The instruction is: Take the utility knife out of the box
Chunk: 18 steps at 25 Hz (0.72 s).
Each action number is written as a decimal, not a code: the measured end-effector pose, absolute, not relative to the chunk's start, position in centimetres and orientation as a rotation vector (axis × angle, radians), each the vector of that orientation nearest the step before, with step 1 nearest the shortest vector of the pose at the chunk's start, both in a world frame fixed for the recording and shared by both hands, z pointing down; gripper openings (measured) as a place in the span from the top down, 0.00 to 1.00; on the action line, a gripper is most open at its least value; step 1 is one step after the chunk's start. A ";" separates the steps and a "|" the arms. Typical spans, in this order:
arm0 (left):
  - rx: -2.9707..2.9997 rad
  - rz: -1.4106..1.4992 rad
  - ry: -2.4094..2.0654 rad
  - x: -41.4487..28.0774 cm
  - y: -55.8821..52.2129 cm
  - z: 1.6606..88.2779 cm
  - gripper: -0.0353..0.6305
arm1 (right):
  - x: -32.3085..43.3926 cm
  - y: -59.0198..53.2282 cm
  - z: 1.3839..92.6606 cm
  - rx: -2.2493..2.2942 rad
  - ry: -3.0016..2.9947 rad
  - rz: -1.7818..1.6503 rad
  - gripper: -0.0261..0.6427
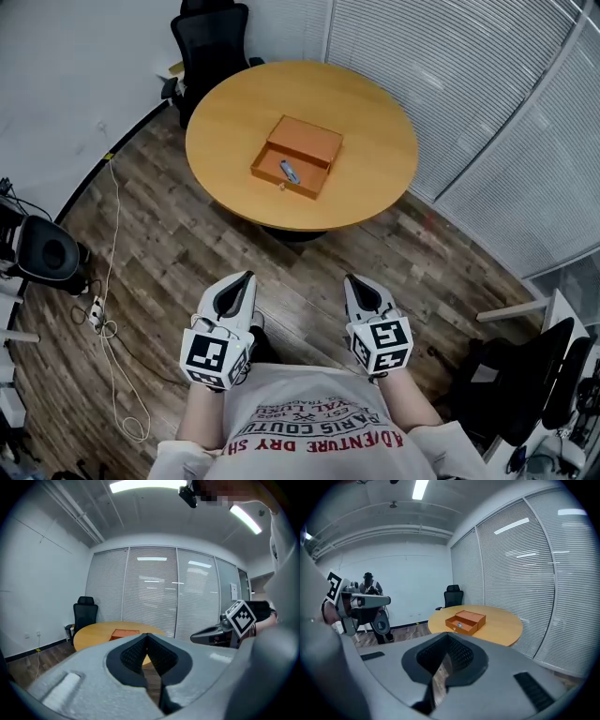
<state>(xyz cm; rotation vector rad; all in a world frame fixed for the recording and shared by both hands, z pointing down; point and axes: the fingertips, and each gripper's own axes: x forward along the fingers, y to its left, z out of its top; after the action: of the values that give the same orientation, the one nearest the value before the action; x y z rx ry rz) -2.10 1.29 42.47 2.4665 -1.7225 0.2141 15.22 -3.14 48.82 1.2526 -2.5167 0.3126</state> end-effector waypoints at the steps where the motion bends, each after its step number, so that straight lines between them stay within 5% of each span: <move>1: 2.478 0.209 -1.712 -3.2 -0.1 42.1 0.95 | 14.3 -4.2 48.5 1.267 -2.509 0.314 0.95; 18: 2.568 0.239 -1.516 -19.3 -16.3 41.1 0.95 | -0.1 -19.0 47.8 1.448 -2.373 0.391 0.95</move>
<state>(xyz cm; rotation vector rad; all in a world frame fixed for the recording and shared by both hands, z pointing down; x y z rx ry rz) -19.30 -16.33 41.13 2.5685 -1.5160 0.2393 -0.10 -18.96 47.76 1.4477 -2.3729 0.3908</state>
